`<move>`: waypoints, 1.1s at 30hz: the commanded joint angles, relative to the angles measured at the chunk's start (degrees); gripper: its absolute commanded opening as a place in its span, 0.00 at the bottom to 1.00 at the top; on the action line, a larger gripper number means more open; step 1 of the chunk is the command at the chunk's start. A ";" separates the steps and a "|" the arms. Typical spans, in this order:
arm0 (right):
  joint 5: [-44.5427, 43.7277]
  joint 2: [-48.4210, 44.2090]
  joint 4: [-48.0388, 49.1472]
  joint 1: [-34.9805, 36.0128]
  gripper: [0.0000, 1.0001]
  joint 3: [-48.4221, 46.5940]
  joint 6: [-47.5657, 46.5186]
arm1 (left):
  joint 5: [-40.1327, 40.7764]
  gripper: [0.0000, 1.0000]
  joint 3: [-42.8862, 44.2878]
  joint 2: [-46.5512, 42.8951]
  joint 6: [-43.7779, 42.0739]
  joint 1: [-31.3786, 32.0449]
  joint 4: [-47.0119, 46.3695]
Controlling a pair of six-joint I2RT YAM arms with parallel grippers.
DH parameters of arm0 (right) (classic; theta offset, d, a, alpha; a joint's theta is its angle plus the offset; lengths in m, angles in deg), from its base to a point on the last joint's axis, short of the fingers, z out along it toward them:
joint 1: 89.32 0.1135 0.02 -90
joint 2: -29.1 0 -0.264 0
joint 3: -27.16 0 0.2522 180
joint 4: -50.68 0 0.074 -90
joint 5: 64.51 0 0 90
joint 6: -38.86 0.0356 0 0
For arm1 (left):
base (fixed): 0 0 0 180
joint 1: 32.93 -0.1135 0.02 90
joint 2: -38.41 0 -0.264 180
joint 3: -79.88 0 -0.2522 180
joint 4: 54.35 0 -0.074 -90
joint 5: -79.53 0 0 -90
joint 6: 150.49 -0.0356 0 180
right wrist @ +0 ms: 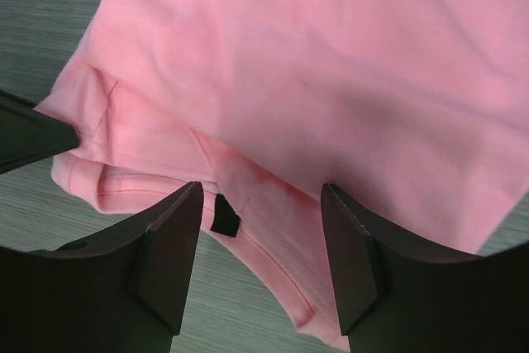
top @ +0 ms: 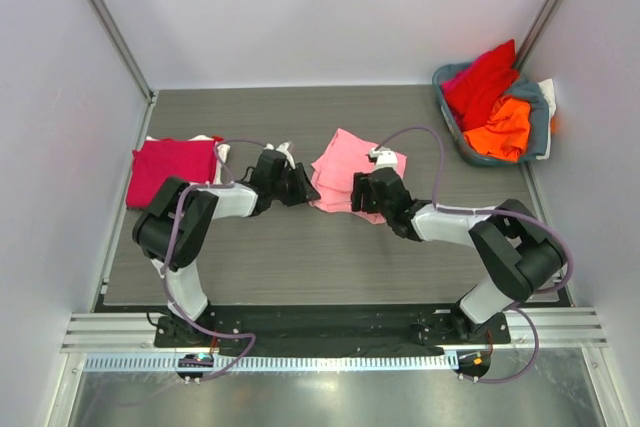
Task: Fold and stack the t-shirts
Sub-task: Flatten the tshirt out
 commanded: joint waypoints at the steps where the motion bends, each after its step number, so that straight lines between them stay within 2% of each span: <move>1: -1.60 1.14 2.04 1.32 0.65 -3.11 -1.46 | -1.92 0.33 1.75 1.11 -0.97 0.62 1.42; 2: -2.38 1.66 1.78 1.23 0.65 -3.63 -1.55 | -1.57 0.29 1.57 0.85 -1.32 0.53 1.69; 3: -2.91 1.93 1.42 1.23 0.66 -3.90 -1.63 | -1.04 0.19 1.40 -0.20 -2.02 0.62 1.95; 6: -4.23 2.55 1.33 1.32 0.72 -4.08 -1.90 | 1.24 0.00 0.61 -1.96 -2.99 0.62 3.01; 9: -4.68 2.63 0.90 1.41 0.79 -4.51 -1.72 | 1.95 0.00 0.08 -3.90 -3.43 0.62 3.71; 19: -8.71 6.41 -3.50 1.58 0.78 -8.20 -1.81 | -1.04 0.00 -0.89 -6.01 -6.24 2.46 3.01; 26: -11.87 8.61 -5.87 1.49 0.67 -10.84 -1.46 | 1.68 0.00 -2.03 -8.12 -10.54 7.38 3.36; 30: -12.67 9.23 -7.19 1.58 0.54 -11.72 -1.37 | 3.79 0.00 -1.77 -8.64 -10.73 10.90 4.50; 33: -13.72 9.31 -7.80 1.49 0.38 -11.99 -1.11 | 4.32 0.00 -4.13 -9.96 -8.27 12.39 3.45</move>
